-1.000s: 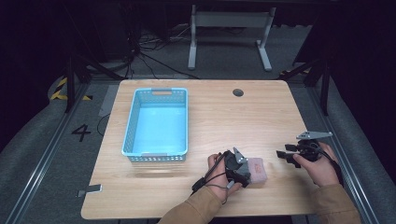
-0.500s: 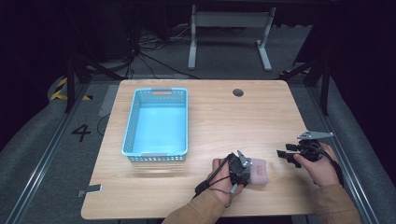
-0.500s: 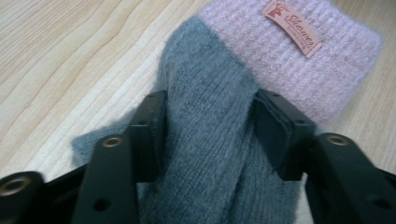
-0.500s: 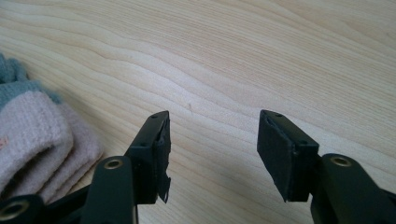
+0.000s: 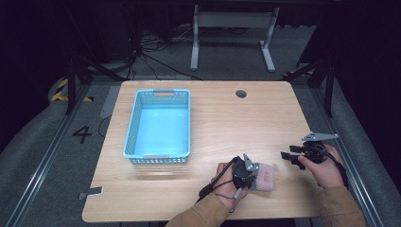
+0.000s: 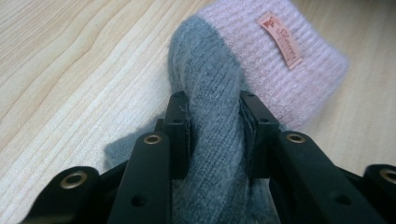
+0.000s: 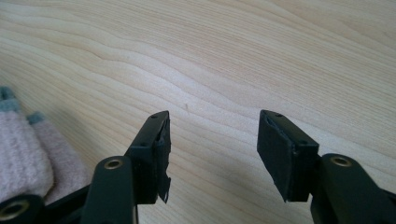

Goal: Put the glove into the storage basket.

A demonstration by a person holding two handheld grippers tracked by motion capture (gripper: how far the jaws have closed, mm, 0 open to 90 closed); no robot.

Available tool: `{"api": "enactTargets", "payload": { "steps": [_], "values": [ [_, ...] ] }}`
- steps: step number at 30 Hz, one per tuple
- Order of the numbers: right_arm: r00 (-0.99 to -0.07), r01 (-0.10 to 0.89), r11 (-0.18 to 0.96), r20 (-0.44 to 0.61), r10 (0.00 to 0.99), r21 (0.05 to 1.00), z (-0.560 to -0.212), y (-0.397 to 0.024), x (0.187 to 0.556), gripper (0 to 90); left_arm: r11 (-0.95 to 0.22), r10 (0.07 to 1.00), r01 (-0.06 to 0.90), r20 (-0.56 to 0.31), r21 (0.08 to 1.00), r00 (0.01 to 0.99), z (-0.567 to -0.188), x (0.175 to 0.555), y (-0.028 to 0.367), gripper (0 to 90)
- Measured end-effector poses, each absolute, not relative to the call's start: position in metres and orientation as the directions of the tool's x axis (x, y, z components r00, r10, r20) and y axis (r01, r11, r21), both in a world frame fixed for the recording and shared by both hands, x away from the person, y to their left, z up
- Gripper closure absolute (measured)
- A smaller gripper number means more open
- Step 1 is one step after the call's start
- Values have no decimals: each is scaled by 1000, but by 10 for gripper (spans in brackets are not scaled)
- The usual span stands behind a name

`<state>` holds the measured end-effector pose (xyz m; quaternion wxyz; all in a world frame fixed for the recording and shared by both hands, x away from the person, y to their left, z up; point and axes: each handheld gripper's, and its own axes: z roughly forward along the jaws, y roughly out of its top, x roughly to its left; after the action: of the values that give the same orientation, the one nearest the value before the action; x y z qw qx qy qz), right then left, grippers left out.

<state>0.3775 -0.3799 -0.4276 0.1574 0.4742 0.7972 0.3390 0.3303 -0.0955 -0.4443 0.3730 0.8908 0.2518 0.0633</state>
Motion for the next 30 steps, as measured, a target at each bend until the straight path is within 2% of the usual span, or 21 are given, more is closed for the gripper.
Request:
{"api": "enactTargets", "payload": {
  "steps": [13, 30],
  "values": [
    [-518, 634, 326, 73, 852, 702, -423, -371, 391, 452, -571, 499, 380, -60, 728, 865, -409, 334, -68, 685],
    [-559, 619, 354, 76, 826, 701, -422, -352, 412, 452, -506, 554, 409, -78, 759, 829, -383, 344, -25, 684]
  ]
}}
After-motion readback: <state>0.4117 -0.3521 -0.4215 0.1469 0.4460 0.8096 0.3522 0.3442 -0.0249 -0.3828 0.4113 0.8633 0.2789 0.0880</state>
